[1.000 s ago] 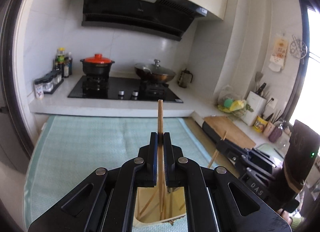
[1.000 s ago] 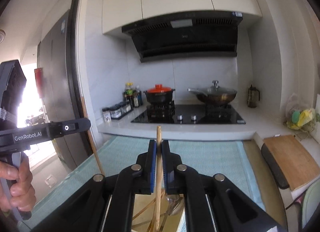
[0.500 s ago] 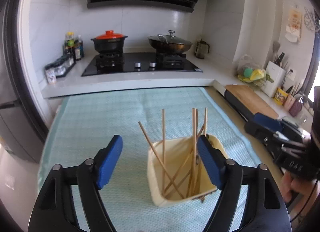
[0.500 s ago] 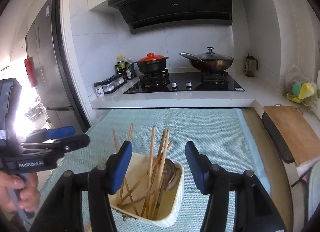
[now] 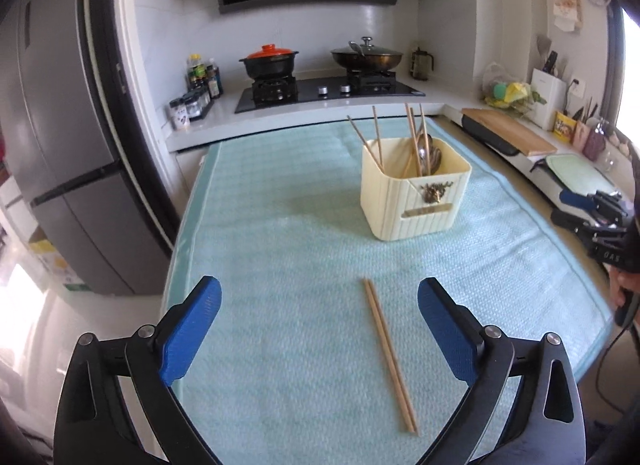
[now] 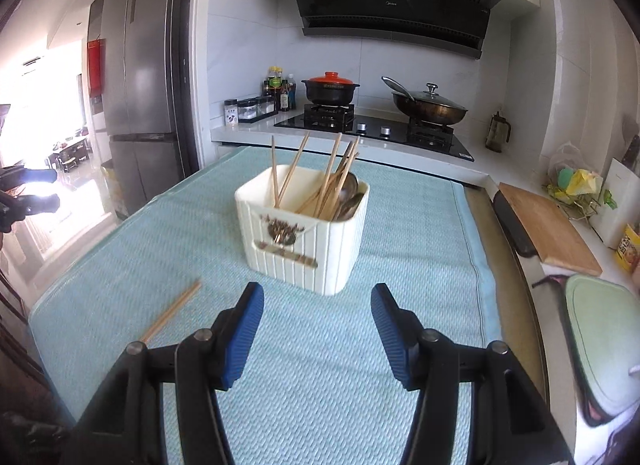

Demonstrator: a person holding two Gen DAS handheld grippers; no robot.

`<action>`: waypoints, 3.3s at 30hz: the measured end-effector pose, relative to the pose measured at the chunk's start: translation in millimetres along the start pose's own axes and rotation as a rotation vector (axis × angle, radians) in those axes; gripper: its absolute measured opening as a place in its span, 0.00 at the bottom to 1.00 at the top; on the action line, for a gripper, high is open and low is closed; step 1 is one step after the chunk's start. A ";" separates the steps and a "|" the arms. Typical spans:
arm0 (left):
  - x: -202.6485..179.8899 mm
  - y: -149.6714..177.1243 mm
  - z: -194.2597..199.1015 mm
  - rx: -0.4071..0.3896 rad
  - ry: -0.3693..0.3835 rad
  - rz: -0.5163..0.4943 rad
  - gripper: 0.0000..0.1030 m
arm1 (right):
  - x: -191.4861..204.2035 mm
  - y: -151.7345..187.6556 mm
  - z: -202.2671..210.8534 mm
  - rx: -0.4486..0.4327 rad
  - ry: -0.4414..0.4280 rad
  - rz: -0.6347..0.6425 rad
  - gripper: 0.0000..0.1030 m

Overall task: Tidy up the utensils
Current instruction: 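Withdraw both open tools from the caddy back over the towel, then lower both open tools toward the last two wooden chopsticks on the towel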

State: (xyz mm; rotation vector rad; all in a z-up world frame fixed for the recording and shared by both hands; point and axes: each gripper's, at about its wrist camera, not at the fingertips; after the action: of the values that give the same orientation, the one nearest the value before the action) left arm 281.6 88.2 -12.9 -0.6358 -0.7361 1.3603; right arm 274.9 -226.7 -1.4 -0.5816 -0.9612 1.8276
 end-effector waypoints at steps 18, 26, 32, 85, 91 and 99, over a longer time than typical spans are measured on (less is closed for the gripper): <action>-0.3 99.3 -28.9 0.048 0.025 0.267 0.96 | 54.6 102.7 3.2 0.050 0.025 -0.120 0.55; 9.4 122.4 -39.2 0.081 -0.024 0.282 0.96 | 78.0 96.9 -27.8 0.113 -0.078 -0.168 0.55; 7.7 127.7 -42.4 0.091 -0.042 0.262 0.96 | 109.8 86.8 -81.3 0.214 -0.193 -0.172 0.55; -15.3 100.3 -94.0 0.245 0.121 0.200 0.96 | 29.5 99.6 -75.2 0.278 -0.016 -0.221 0.33; -27.0 81.6 -118.8 0.278 0.157 0.167 0.96 | 27.0 90.2 -96.5 0.340 -0.045 -0.194 0.33; -51.3 60.0 -170.7 0.315 0.093 0.072 0.85 | 21.5 85.1 -121.2 0.392 -0.048 -0.173 0.33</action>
State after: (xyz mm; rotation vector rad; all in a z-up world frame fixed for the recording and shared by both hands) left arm 374.1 46.7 -171.3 -0.4742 -0.4149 1.4652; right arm 309.5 -183.4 -140.3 -0.2077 -0.6361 1.8144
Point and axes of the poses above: each gripper's, at about its wrist camera, not at the fingertips, and z roughly against the way its jaws point, x to its left, y to its underside, and after that the axes turned 6 degrees about -y, right-handed
